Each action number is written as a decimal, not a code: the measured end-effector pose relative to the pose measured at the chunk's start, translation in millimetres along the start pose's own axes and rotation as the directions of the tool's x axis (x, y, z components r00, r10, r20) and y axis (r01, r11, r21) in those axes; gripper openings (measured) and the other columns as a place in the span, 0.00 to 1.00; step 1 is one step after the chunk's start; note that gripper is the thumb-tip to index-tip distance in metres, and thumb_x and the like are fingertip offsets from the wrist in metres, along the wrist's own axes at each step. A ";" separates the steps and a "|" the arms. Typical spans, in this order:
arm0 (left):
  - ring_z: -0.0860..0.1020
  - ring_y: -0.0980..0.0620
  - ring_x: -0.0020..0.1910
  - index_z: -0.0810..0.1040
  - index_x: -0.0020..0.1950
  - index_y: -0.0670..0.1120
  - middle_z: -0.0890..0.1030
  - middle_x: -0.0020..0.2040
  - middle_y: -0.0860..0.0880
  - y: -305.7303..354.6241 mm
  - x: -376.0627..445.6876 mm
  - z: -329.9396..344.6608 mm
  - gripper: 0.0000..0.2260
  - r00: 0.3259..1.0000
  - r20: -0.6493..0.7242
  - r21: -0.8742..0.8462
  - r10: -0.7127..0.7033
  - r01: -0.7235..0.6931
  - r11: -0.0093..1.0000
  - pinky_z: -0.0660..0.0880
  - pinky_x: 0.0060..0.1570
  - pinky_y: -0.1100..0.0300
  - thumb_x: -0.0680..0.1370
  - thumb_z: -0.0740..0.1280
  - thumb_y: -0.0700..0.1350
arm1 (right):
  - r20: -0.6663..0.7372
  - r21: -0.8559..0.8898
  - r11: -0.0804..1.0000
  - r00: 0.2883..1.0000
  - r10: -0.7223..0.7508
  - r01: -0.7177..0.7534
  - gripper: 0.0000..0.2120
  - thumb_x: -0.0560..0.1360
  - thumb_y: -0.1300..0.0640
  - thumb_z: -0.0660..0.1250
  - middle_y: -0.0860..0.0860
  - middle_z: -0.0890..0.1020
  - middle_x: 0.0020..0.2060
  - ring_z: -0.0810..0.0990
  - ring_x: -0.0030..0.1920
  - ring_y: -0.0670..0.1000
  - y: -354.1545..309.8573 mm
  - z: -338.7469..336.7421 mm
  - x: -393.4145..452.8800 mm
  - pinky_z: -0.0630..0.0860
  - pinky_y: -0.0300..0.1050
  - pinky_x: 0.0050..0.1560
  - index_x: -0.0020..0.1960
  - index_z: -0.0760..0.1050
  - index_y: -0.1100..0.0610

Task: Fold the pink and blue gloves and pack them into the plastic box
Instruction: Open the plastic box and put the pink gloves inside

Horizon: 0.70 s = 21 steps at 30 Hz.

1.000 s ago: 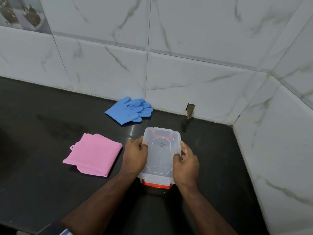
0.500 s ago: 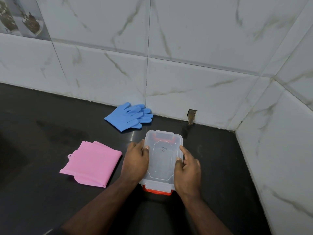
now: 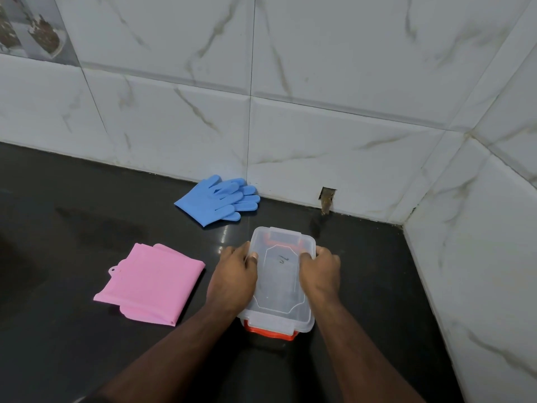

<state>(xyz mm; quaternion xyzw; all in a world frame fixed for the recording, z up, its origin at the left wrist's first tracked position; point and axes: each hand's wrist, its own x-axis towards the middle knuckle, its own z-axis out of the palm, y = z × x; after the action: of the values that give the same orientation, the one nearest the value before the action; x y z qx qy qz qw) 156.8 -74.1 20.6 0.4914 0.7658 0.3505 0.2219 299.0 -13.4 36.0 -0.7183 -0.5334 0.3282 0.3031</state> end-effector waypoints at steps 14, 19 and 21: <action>0.74 0.58 0.47 0.76 0.64 0.51 0.73 0.57 0.52 0.4 3.1 2.3 0.13 0.999 0.016 0.015 0.029 -0.029 0.999 0.70 0.50 0.60 0.85 0.56 0.51 | -0.103 -0.125 0.984 0.985 -0.138 0.125 0.14 0.80 0.56 0.62 0.56 0.73 0.60 0.72 0.63 0.55 14.5 4.1 4.9 0.73 0.52 0.65 0.64 0.75 0.59; 0.74 0.56 0.49 0.75 0.64 0.50 0.73 0.57 0.51 1.5 3.0 1.5 0.13 0.999 0.021 0.023 0.028 -0.029 0.999 0.69 0.50 0.59 0.85 0.55 0.51 | -0.124 -0.114 0.978 0.974 -0.190 0.176 0.14 0.80 0.58 0.62 0.56 0.74 0.60 0.74 0.61 0.55 10.0 1.6 4.9 0.74 0.49 0.63 0.64 0.75 0.59; 0.75 0.55 0.49 0.75 0.63 0.50 0.73 0.58 0.51 2.0 2.9 1.5 0.13 0.999 0.025 0.029 0.028 -0.029 0.999 0.69 0.50 0.59 0.85 0.55 0.51 | -0.114 -0.108 0.983 0.980 -0.164 0.152 0.14 0.81 0.57 0.61 0.56 0.74 0.61 0.75 0.61 0.54 9.2 1.4 4.6 0.75 0.51 0.63 0.65 0.75 0.58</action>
<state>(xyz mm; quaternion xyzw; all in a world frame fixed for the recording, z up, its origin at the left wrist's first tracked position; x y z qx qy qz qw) 157.9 -70.5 21.1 0.5097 0.7610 0.3363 0.2192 304.0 -11.1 27.3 -0.7065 -0.5846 0.2318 0.3246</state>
